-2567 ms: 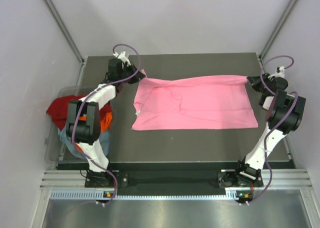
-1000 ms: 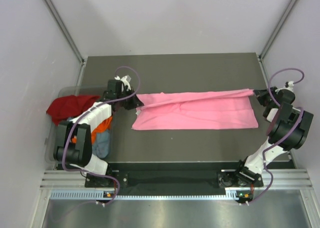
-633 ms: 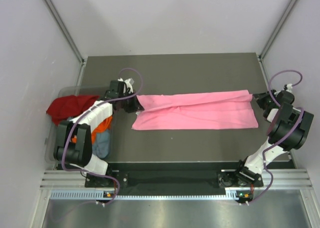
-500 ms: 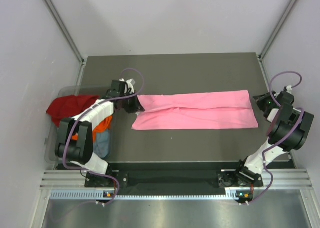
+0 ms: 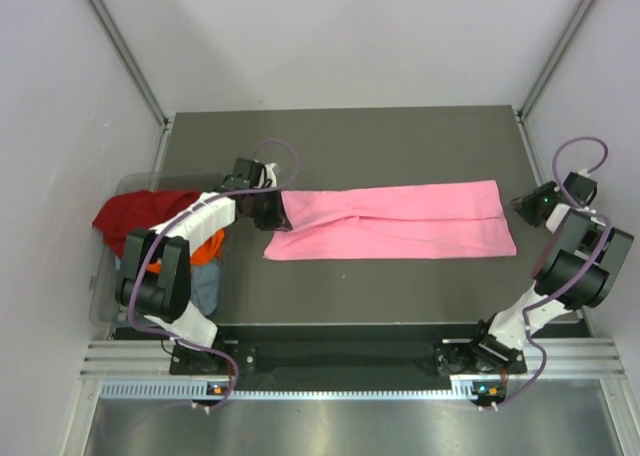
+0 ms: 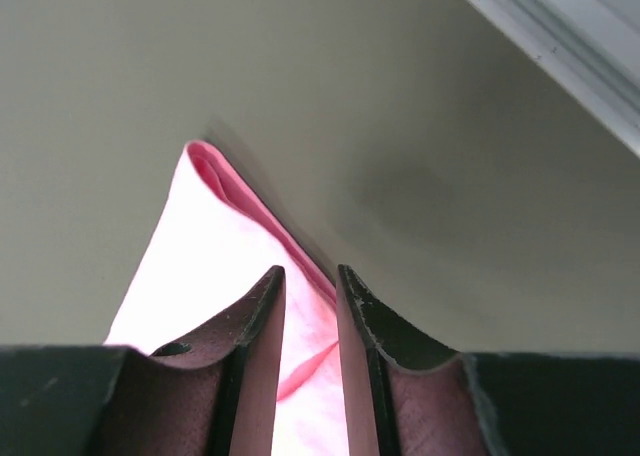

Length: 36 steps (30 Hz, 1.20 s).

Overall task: Fold and stack the t-shirts
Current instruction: Fold the tshirt

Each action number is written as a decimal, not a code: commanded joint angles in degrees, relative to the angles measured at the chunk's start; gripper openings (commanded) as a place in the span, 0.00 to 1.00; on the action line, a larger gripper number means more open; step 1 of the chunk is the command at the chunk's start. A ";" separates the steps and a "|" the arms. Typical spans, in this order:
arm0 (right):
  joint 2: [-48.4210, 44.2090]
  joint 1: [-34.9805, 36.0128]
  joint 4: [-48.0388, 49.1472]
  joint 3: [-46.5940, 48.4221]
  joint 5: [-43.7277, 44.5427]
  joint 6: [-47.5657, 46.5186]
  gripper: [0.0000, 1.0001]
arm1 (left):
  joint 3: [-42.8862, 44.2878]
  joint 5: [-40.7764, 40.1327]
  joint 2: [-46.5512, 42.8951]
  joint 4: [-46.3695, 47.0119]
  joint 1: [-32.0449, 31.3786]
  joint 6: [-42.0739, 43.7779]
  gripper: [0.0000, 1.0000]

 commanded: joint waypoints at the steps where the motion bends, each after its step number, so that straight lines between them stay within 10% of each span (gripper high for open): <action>1: -2.11 0.98 -9.06 5.13 2.46 -2.91 0.29 | 3.85 -5.41 -0.10 -5.33 -0.60 1.91 0.11; 11: -8.61 13.96 -10.22 6.89 -0.33 -4.40 0.35 | 6.93 -7.37 -4.93 -5.53 -0.42 1.39 0.36; 23: 0.87 41.12 0.25 13.39 -13.88 -12.49 0.39 | 15.62 -6.30 7.36 -4.02 1.51 -3.71 0.31; 36: 13.27 55.47 -5.47 20.09 -15.64 -21.37 0.42 | 28.72 -13.25 23.45 -6.57 3.44 -4.67 0.24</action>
